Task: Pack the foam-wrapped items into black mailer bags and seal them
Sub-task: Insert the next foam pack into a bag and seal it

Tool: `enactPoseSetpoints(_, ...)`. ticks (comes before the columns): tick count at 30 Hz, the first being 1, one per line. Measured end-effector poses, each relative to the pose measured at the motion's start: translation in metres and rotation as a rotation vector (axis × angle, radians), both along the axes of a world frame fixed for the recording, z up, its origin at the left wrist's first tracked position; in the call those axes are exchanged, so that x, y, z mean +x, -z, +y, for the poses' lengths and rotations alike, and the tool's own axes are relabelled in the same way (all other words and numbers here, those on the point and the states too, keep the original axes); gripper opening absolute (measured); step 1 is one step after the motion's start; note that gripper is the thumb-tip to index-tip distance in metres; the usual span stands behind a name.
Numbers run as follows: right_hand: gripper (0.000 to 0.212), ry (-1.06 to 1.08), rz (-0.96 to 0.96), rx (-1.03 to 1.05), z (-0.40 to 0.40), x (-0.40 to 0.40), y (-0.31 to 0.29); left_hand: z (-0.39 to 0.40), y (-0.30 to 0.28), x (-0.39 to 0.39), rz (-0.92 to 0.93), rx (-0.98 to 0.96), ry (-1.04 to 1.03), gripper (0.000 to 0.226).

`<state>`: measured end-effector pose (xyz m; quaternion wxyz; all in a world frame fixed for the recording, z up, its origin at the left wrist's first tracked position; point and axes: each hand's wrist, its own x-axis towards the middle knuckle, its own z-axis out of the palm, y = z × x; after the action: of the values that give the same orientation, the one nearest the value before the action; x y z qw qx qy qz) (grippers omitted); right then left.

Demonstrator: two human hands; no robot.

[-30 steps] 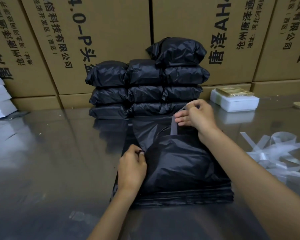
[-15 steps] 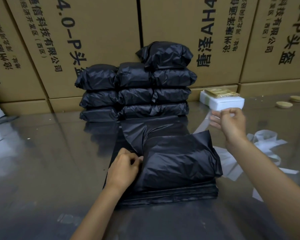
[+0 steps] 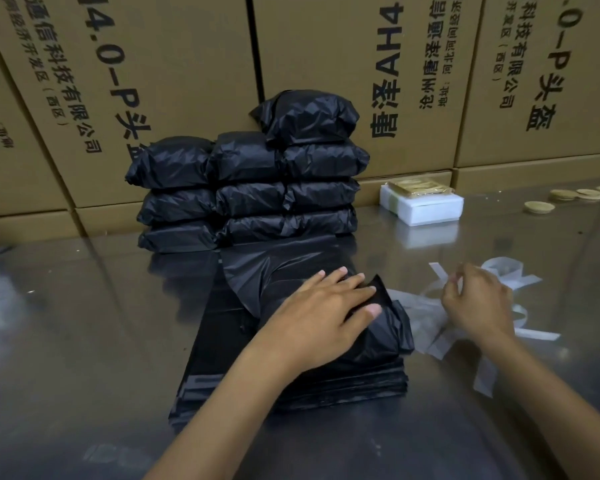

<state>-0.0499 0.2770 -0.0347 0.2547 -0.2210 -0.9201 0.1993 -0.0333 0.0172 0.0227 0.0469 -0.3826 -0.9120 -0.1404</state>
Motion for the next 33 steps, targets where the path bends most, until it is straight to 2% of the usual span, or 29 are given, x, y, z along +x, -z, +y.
enactPoseSetpoints(4,0.020,-0.017,0.010,0.063,-0.004,0.010,-0.010,0.027,-0.001,-0.011,-0.071,-0.128,-0.093,0.055)
enactPoseSetpoints(7,0.028,-0.142,0.084,0.061,-0.017,0.017,-0.019,0.042,0.001,-0.014,-0.076,-0.154,-0.144,0.055)
enactPoseSetpoints(9,0.041,-0.312,0.157,-0.051,-0.032,0.021,-0.028,0.043,0.000,-0.017,-0.180,-0.016,-0.130,0.048)
enactPoseSetpoints(11,0.048,-0.481,0.174,-0.206,-0.050,0.024,-0.038,0.033,-0.004,-0.023,-0.281,0.265,-0.154,0.038)
enactPoseSetpoints(12,0.049,-0.555,0.149,-0.296,-0.059,0.025,-0.042,0.023,-0.006,-0.027,-0.266,0.366,-0.199,0.036)
enactPoseSetpoints(14,0.053,-0.672,0.048,-0.496,-0.079,0.024,-0.045,-0.002,-0.003,-0.037,-0.138,0.390,-0.356,0.040)
enactPoseSetpoints(15,0.058,-0.707,-0.033,-0.579,-0.089,0.023,-0.042,-0.015,0.000,-0.042,-0.139,0.378,-0.458,0.045)
enactPoseSetpoints(16,0.064,-0.723,-0.119,-0.633,-0.099,0.022,-0.038,-0.027,0.006,-0.046,-0.220,0.400,-0.542,0.052)
enactPoseSetpoints(17,0.070,-0.718,-0.181,-0.661,-0.108,0.022,-0.032,-0.036,0.011,-0.046,-0.392,0.503,-0.593,0.059)
enactPoseSetpoints(19,0.077,-0.677,-0.175,-0.733,-0.119,0.020,-0.020,-0.044,0.020,-0.042,-0.756,0.873,-0.612,0.072)
enactPoseSetpoints(20,0.079,-0.650,-0.142,-0.791,-0.122,0.019,-0.015,-0.044,0.023,-0.039,-0.827,1.000,-0.614,0.078)
enactPoseSetpoints(22,0.080,-0.609,-0.103,-0.891,-0.124,0.021,-0.009,-0.043,0.030,-0.037,-0.776,1.050,-0.684,0.088)
enactPoseSetpoints(25,0.056,-0.606,-0.037,-0.898,-0.122,0.028,-0.001,-0.046,0.037,-0.028,-0.634,0.945,-0.845,0.097)
enactPoseSetpoints(27,0.064,-0.704,-0.046,-0.861,-0.117,0.035,0.000,-0.051,0.038,-0.021,-0.700,0.906,-0.802,0.097)
enactPoseSetpoints(30,0.100,-0.904,-0.133,-0.764,-0.108,0.039,-0.003,-0.057,0.031,-0.017,-0.812,0.923,-0.569,0.090)
enactPoseSetpoints(33,0.119,-0.973,-0.065,-0.633,-0.109,0.026,-0.024,-0.064,0.011,-0.026,-0.717,0.976,-0.396,0.082)
